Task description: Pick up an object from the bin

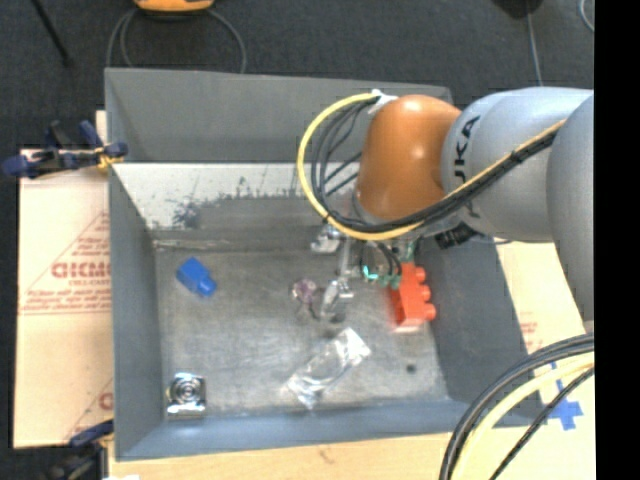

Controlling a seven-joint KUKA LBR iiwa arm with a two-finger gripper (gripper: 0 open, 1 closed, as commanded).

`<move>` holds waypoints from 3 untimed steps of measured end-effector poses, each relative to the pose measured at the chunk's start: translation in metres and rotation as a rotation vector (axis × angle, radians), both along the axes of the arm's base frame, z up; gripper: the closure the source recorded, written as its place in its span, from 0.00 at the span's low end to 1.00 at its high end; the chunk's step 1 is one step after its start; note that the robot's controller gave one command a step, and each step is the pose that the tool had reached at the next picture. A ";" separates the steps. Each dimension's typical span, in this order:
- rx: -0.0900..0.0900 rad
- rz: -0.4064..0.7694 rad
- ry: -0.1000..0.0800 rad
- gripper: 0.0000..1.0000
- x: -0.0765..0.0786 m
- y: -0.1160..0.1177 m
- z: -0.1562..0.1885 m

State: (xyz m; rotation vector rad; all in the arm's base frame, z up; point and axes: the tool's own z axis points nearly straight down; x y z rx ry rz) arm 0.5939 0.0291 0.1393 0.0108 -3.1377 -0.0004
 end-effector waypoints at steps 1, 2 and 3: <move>0.001 0.173 -0.009 0.00 0.010 0.051 -0.002; 0.006 0.105 -0.009 0.00 -0.030 0.168 0.030; 0.004 0.036 -0.010 0.00 0.040 0.193 0.006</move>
Offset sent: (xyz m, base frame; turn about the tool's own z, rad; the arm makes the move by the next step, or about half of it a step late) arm 0.0091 0.0504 -0.0023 -0.1740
